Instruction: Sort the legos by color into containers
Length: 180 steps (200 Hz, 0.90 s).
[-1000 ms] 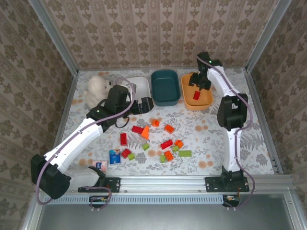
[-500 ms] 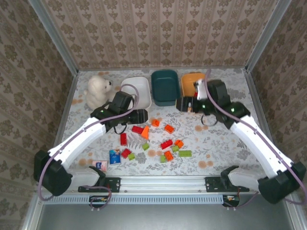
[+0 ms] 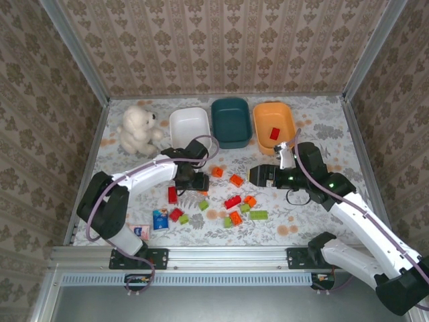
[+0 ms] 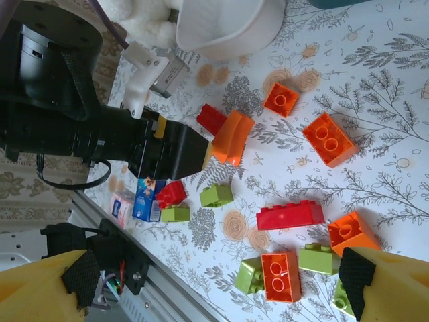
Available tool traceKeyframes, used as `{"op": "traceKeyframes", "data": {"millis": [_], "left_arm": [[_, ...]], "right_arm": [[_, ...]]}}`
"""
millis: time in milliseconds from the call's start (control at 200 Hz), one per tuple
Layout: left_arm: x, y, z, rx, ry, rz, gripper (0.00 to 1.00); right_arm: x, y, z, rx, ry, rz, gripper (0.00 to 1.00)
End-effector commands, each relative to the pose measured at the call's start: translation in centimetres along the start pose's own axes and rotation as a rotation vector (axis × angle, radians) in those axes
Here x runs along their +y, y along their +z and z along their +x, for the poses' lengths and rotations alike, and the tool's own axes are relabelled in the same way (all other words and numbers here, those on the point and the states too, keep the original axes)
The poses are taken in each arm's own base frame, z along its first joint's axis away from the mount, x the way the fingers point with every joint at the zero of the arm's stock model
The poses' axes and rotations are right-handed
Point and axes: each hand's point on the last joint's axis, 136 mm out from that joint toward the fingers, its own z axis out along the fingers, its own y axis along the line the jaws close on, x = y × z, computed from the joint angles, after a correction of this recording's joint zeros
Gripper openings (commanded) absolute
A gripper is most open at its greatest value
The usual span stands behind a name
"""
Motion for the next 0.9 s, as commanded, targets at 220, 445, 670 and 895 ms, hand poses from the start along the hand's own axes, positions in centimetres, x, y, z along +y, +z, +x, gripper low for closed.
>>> {"op": "traceKeyframes", "data": {"millis": [220, 445, 670, 895], "left_arm": [[-0.5, 2.1, 0.5, 0.054, 0.023, -0.022, 0.63], [-1.1, 2.5, -0.1, 0.058, 0.046, -0.008, 0.67], [-1.5, 1.5, -0.7, 0.035, 0.041, -0.008, 0.67], [-2.0, 1.6, -0.7, 0.035, 0.041, 0.018, 0.70]], "right_arm": [[1.2, 0.3, -0.8, 0.017, -0.003, -0.025, 0.96], [0.9, 0.9, -0.6, 0.035, 0.007, -0.021, 0.95], [0.6, 1.2, -0.6, 0.047, 0.009, -0.011, 0.95], [0.4, 1.6, -0.5, 0.053, 0.015, -0.004, 0.95]]}}
